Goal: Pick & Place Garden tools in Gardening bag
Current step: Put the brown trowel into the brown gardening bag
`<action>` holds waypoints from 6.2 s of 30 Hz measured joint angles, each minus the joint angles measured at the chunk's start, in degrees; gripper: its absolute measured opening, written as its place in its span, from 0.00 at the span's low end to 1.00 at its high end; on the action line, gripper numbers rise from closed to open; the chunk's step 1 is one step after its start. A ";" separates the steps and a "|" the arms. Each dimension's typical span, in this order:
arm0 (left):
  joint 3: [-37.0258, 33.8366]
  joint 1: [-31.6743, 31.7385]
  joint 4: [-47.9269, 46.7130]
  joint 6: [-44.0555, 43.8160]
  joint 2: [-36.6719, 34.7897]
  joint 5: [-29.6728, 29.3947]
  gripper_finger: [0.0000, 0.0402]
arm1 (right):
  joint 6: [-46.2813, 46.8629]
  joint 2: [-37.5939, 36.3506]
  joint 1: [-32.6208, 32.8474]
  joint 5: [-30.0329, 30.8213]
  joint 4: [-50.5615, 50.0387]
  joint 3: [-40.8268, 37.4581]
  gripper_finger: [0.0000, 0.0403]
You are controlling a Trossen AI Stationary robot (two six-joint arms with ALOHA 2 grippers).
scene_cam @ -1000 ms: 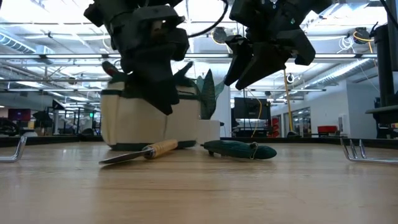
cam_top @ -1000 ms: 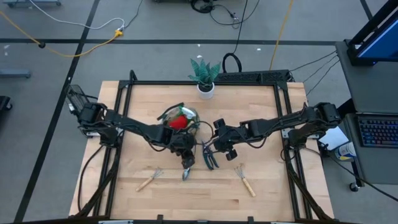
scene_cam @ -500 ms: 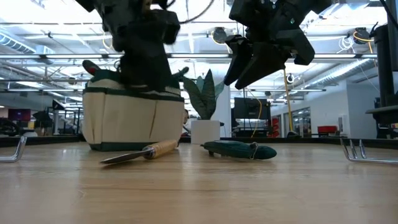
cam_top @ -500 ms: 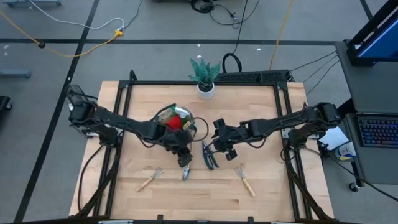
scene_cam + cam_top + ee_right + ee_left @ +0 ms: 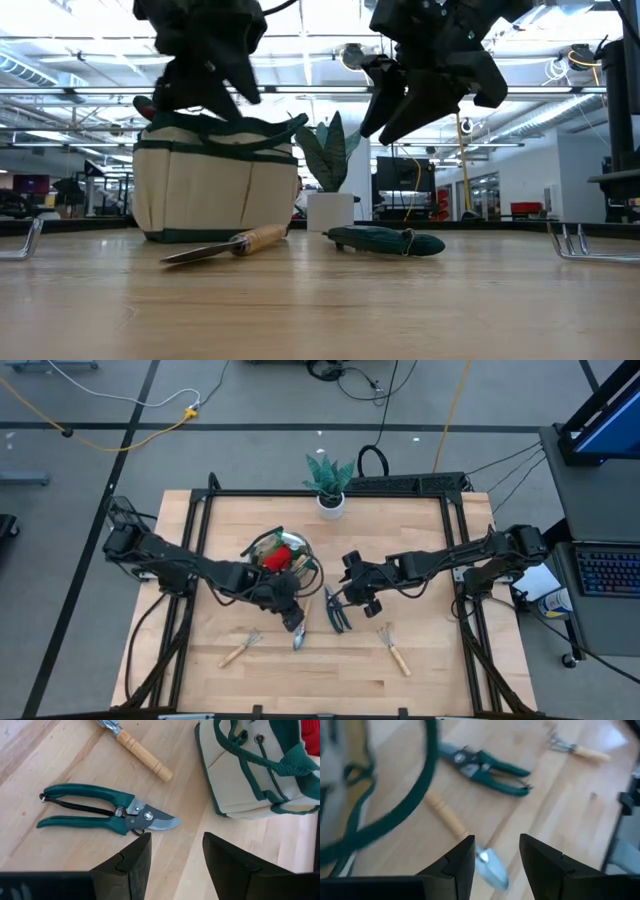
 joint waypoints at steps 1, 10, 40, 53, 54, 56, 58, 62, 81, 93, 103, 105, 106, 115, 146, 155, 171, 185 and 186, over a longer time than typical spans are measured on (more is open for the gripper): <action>0.00 -0.32 -0.81 -1.27 0.02 -0.43 0.39 | -0.33 0.00 0.00 0.00 0.00 0.00 0.42; 9.15 -2.58 -14.04 -3.88 0.09 -4.76 0.25 | -5.56 0.00 -0.02 0.00 0.55 0.00 0.42; 10.60 -2.58 -7.65 -15.35 20.18 -3.08 0.33 | -6.98 0.00 -0.04 0.02 0.08 0.00 0.42; 10.60 0.32 -6.11 -12.32 22.63 -3.04 0.33 | -6.69 0.00 -0.05 0.00 -0.04 0.00 0.42; 10.60 0.48 -6.03 -12.18 22.77 -3.04 0.33 | -6.42 0.00 -0.06 0.00 -0.07 0.00 0.42; 10.60 0.68 -6.11 -11.70 22.91 -3.03 0.33 | -5.98 0.00 -0.05 0.00 -0.06 0.00 0.42; 10.60 0.71 -6.06 -11.43 22.89 -3.04 0.33 | -5.91 0.00 -0.06 0.00 -0.05 0.00 0.42; 10.56 0.73 -6.00 -11.16 23.61 -3.02 0.33 | -5.87 0.00 -0.07 0.00 -0.07 0.00 0.42; 10.62 1.06 -3.92 -6.19 25.44 -3.28 0.18 | -5.85 -0.02 -0.07 -0.01 -0.13 0.00 0.42; 10.54 1.09 -2.02 0.02 21.03 0.34 0.16 | -5.85 -0.02 -0.07 -0.02 -0.15 0.00 0.42; 10.58 0.43 -2.50 8.21 6.60 0.45 0.17 | -5.85 -0.04 -0.07 0.00 -0.22 0.02 0.42; 10.58 0.38 -2.46 9.73 4.23 0.65 0.17 | -5.85 -0.04 -0.07 0.00 -0.20 0.02 0.42; 10.58 0.38 -2.59 10.53 2.95 0.95 0.17 | -5.85 -0.04 -0.07 -0.01 -0.10 0.02 0.42; 10.58 0.60 -3.63 15.96 -4.79 1.42 0.17 | -8.82 -0.04 -0.02 0.00 2.48 0.02 0.42; 10.60 20.19 -5.86 27.39 -6.27 18.67 0.18 | -58.97 0.00 1.05 9.06 33.22 0.02 0.42; 10.64 20.71 -0.53 28.20 -5.62 23.02 0.18 | -57.02 0.00 -1.33 9.21 34.29 0.02 0.42; 10.62 23.12 -1.57 27.86 -5.55 24.06 0.18 | -56.74 0.00 -2.40 9.42 34.38 0.04 0.12; 10.62 24.85 -2.19 26.87 -5.55 21.22 0.18 | -48.43 0.00 -2.29 9.67 34.69 0.02 0.47; 10.62 25.00 -2.15 26.57 -5.55 21.10 0.18 | -48.88 0.00 -2.28 10.64 34.72 0.02 0.47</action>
